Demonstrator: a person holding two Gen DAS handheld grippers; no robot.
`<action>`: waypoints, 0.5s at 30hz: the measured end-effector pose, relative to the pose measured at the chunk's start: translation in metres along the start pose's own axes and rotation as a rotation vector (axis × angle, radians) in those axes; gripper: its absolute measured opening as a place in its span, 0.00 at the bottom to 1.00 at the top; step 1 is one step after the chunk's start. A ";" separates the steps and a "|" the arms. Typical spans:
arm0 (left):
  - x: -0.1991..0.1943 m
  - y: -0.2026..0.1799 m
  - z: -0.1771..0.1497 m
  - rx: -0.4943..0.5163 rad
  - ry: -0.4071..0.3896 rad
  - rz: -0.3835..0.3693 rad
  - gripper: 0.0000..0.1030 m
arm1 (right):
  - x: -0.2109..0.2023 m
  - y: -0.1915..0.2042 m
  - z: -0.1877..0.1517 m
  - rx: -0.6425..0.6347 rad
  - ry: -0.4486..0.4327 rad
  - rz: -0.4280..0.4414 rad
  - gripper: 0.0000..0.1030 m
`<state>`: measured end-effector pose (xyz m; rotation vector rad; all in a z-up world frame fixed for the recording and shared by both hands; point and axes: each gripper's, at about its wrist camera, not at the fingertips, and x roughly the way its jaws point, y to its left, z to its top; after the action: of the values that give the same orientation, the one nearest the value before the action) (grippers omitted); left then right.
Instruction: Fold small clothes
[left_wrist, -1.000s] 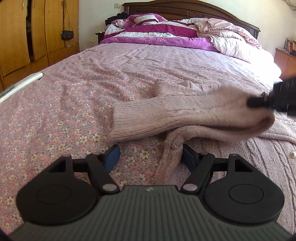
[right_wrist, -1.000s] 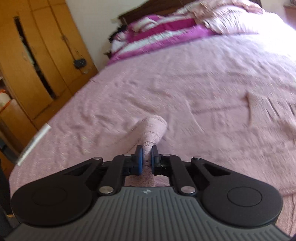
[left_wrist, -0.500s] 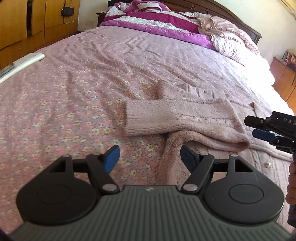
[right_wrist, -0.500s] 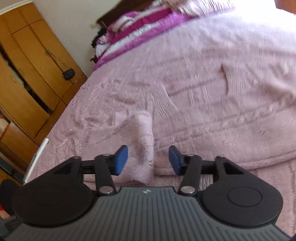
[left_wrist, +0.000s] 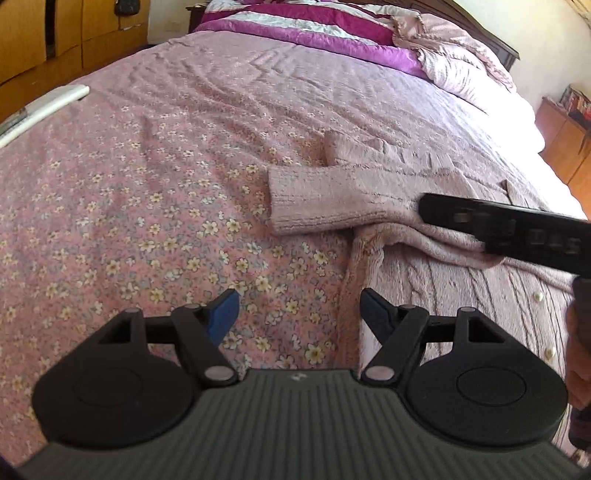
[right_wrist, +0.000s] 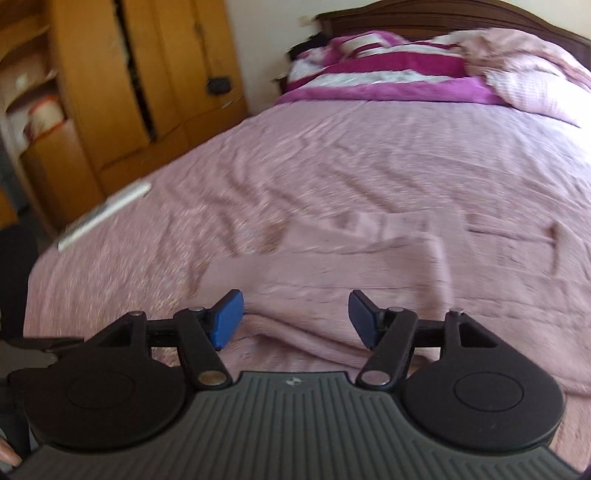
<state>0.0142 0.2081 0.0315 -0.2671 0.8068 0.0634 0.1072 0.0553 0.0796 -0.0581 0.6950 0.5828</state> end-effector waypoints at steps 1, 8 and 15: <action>0.000 0.001 0.000 0.004 0.002 -0.007 0.73 | 0.006 0.006 0.001 -0.027 0.013 -0.002 0.76; 0.002 0.006 -0.003 0.009 0.009 -0.038 0.74 | 0.051 0.033 0.000 -0.145 0.103 0.008 0.77; 0.000 0.010 -0.004 0.002 0.007 -0.061 0.74 | 0.069 0.041 -0.007 -0.218 0.080 -0.057 0.51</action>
<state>0.0098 0.2164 0.0270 -0.2900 0.8049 0.0044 0.1238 0.1217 0.0370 -0.3047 0.7024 0.6018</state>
